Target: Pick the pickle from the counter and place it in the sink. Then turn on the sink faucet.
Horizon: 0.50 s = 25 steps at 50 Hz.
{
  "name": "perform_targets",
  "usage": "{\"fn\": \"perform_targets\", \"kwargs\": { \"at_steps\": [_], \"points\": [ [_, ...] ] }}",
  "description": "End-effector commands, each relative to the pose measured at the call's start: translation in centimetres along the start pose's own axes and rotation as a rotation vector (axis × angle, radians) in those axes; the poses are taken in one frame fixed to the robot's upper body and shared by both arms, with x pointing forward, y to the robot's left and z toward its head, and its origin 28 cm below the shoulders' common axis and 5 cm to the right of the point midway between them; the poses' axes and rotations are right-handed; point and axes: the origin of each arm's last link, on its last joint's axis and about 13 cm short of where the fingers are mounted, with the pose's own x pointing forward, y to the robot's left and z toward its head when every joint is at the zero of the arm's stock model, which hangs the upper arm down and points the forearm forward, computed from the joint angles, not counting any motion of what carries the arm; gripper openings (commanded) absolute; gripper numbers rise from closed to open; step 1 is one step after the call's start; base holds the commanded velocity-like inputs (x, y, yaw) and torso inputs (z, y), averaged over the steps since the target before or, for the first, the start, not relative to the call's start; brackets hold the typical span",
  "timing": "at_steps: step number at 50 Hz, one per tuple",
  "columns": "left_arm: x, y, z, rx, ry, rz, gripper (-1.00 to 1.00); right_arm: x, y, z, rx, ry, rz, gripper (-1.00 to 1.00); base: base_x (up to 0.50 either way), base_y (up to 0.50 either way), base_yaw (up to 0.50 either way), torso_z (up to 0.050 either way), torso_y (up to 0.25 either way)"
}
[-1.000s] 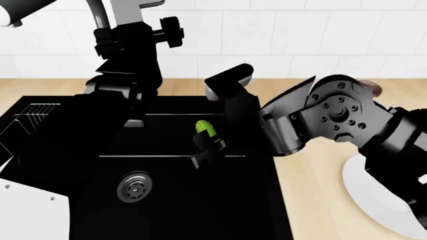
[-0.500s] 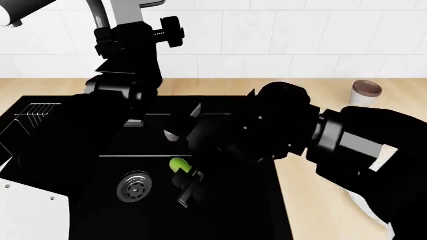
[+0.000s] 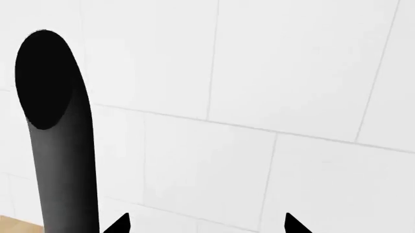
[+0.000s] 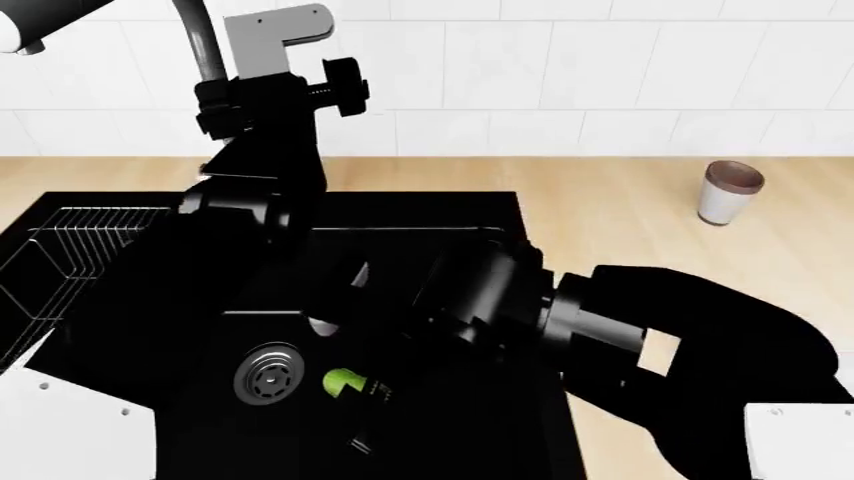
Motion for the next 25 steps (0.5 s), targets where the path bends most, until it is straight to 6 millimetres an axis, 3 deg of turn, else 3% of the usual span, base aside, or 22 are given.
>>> {"fn": "perform_targets", "kwargs": {
  "at_steps": [1, 8, 19, 20, 25],
  "points": [
    [-0.5, 0.4, -3.1, -0.002, 0.002, 0.001, 1.0, 2.4, 0.3, -1.2, -0.012, 0.032, 0.053, -1.0, 0.0, 0.0, 0.0, 0.0, 0.0],
    [-1.1, 0.7, -5.2, -0.002, 0.002, 0.002, 1.0, 2.7, 0.5, -1.4, -0.023, 0.045, 0.055, -1.0, 0.0, 0.0, 0.0, 0.0, 0.0],
    [-1.1, 0.7, -5.3, -0.006, 0.002, 0.0, 1.0, 3.1, 0.6, -1.8, -0.023, 0.066, 0.067, -1.0, 0.0, 0.0, 0.0, 0.0, 0.0],
    [-1.1, 0.7, -5.3, -0.006, 0.001, 0.0, 1.0, 3.1, 0.6, -1.8, -0.023, 0.067, 0.068, 1.0, 0.0, 0.0, 0.0, 0.0, 0.0],
    [-1.1, 0.7, -5.3, -0.006, 0.001, 0.0, 1.0, 3.0, 0.5, -1.7, -0.019, 0.064, 0.067, 1.0, 0.0, 0.0, 0.0, 0.0, 0.0]
  ]
}}
